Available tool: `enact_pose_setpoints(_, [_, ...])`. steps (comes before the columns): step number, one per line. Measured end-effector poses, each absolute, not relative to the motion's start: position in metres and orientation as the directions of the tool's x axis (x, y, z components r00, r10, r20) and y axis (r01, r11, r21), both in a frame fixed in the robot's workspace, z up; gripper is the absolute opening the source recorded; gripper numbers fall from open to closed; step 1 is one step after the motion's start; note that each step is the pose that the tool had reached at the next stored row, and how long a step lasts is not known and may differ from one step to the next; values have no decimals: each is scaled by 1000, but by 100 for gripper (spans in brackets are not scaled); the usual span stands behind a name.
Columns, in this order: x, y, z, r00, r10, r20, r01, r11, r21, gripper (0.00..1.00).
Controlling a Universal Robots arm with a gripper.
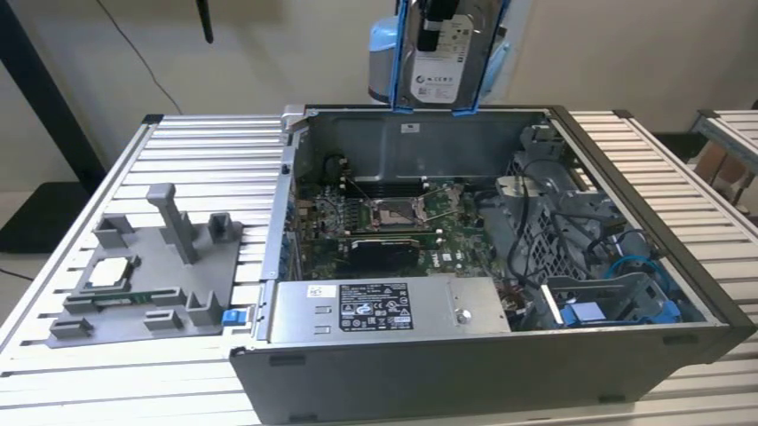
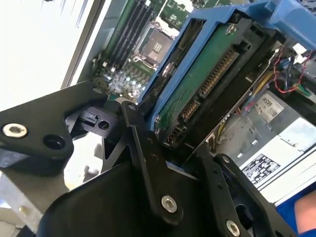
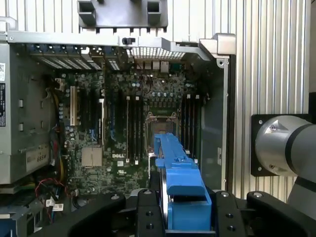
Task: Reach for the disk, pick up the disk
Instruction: 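Pick up the disk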
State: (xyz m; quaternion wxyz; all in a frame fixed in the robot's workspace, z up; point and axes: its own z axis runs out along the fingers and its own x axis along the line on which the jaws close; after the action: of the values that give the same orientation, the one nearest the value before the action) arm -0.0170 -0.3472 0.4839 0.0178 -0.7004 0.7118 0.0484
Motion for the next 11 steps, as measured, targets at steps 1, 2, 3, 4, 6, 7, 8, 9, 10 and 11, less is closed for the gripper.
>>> enact_pose_setpoints(1, [-15, -347, 484, -18, -995, -93, -999, 14, 44, 0])
enact_pose_setpoints(2, [-13, -347, 484, -18, -995, -93, -999, 14, 44, 0])
enact_pose_setpoints(3, [-11, -347, 484, -18, -995, -93, -999, 14, 44, 0])
enact_pose_setpoints(4, [-9, -347, 484, -18, -995, -93, -999, 14, 44, 0])
enact_pose_setpoints(6, [-6, -347, 484, -18, -995, -93, -999, 14, 44, 0])
enact_pose_setpoints(7, [-4, -347, 484, -18, -995, -93, -999, 14, 44, 0])
enact_pose_setpoints(8, [-2, -347, 484, -18, -995, -93, -999, 14, 44, 0])
enact_pose_setpoints(9, [0, -347, 484, -18, -995, -93, -999, 14, 44, 0])
enact_pose_setpoints(10, [1, -347, 484, -18, -995, -93, -999, 14, 44, 0])
enact_pose_setpoints(11, [3, -347, 484, -18, -995, -93, -999, 14, 44, 0])
